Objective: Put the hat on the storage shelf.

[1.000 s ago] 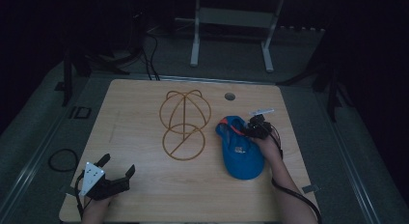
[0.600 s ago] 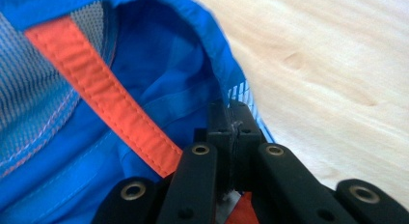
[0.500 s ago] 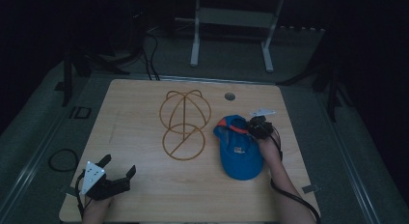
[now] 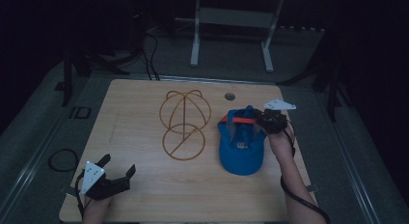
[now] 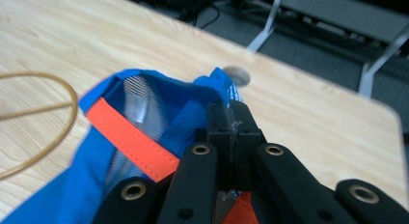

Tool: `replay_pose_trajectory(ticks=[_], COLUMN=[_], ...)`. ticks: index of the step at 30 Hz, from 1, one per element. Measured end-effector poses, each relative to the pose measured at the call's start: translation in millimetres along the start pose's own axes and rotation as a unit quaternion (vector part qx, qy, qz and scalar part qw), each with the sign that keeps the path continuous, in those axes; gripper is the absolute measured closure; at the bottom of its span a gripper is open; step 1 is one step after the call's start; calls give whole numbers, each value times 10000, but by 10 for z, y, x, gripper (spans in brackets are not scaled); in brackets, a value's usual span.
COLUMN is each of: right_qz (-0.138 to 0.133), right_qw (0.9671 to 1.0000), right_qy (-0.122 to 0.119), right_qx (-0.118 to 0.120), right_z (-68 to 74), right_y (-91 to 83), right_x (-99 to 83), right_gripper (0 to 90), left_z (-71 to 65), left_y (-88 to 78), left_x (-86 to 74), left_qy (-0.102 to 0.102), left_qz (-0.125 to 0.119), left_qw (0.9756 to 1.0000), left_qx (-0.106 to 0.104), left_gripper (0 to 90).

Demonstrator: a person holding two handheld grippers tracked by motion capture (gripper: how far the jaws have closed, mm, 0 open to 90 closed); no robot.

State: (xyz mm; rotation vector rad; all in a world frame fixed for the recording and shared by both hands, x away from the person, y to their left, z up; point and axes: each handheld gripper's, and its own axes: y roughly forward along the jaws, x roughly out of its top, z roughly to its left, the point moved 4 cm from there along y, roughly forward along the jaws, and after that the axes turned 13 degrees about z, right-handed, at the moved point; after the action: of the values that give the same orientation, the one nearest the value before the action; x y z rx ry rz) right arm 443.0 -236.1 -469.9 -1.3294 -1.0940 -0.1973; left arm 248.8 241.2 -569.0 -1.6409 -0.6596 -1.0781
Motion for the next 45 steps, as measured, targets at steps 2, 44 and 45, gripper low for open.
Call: replay_pose_trajectory(ticks=[2, 44, 45], right_qz=[-225, -1538, -1563], right_qw=[9997, 9871, 9865], right_qy=[-23, -451, -494], right_qx=[-10, 5, 4], right_z=[-3, 208, 227], right_y=[-170, -1548, -1580], right_x=[96, 570, 580], right_gripper=[898, 897, 897], left_z=[-5, -1008, -1170], left_y=[-2, -56, 3], left_x=[9, 1800, 1936], left_qy=[-15, 1080, 1257], left_qz=[-8, -185, -168], left_qw=[10000, 9820, 9781], left_qx=[-18, -1535, -1650], left_gripper=[13, 13, 13])
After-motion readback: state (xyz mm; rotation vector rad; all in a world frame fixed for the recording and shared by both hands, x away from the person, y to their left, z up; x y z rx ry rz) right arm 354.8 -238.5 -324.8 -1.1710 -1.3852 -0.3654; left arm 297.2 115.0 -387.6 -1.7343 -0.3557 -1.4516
